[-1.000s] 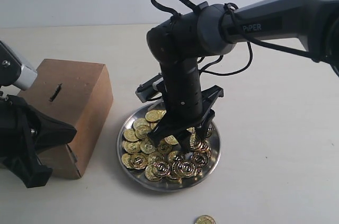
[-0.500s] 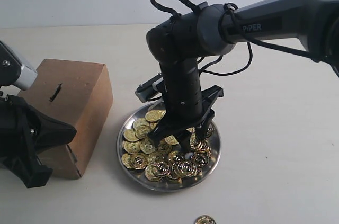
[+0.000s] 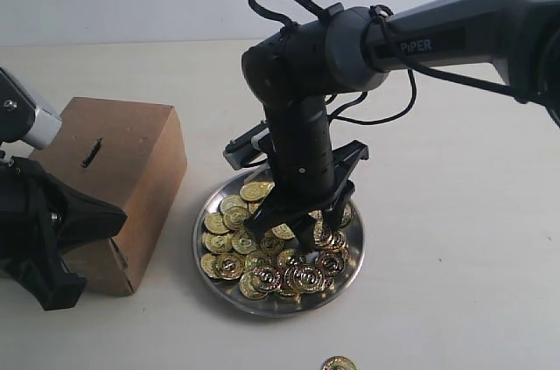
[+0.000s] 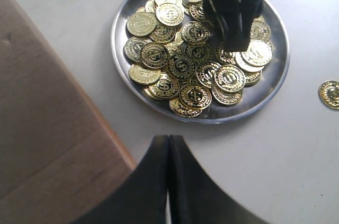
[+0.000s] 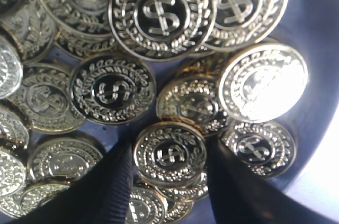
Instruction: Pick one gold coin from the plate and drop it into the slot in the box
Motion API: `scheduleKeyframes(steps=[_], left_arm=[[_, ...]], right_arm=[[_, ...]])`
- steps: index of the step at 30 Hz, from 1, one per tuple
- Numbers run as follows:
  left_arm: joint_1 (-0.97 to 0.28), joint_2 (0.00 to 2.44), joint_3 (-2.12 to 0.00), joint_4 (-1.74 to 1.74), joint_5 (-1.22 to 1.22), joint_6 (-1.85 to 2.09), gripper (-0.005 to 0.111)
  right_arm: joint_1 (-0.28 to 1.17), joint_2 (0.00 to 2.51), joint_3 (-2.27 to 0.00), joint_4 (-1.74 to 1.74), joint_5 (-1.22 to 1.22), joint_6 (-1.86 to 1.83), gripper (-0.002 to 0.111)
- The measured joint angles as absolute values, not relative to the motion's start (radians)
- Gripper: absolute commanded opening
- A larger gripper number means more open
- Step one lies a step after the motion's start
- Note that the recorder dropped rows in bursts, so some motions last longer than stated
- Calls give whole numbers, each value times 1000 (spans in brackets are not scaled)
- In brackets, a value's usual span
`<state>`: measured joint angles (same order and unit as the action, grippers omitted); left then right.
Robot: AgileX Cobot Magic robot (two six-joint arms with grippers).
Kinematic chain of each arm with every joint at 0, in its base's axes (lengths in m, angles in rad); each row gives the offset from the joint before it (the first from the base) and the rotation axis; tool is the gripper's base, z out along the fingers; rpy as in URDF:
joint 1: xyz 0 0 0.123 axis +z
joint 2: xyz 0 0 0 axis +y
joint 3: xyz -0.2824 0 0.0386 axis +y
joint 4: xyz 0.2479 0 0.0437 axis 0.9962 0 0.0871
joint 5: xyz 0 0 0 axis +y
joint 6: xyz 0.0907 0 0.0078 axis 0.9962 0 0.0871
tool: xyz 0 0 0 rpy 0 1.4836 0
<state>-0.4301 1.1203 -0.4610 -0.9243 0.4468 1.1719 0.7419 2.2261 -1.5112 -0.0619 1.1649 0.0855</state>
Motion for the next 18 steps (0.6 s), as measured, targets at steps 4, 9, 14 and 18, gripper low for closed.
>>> scheduleKeyframes(steps=[4, 9, 14, 18], left_arm=[[-430, 1120, -461, -924, 447, 1172, 0], [-430, 1120, -461, -924, 447, 1172, 0], [-430, 1120, -461, -924, 447, 1172, 0], [-430, 1120, -461, -924, 449, 1172, 0]], right_arm=[[742, 2226, -1511, -64, 1165, 86, 43], [742, 2226, -1525, -66, 1167, 86, 43], [742, 2230, -1536, -76, 1173, 88, 43], [742, 2230, -1536, -76, 1173, 88, 43]])
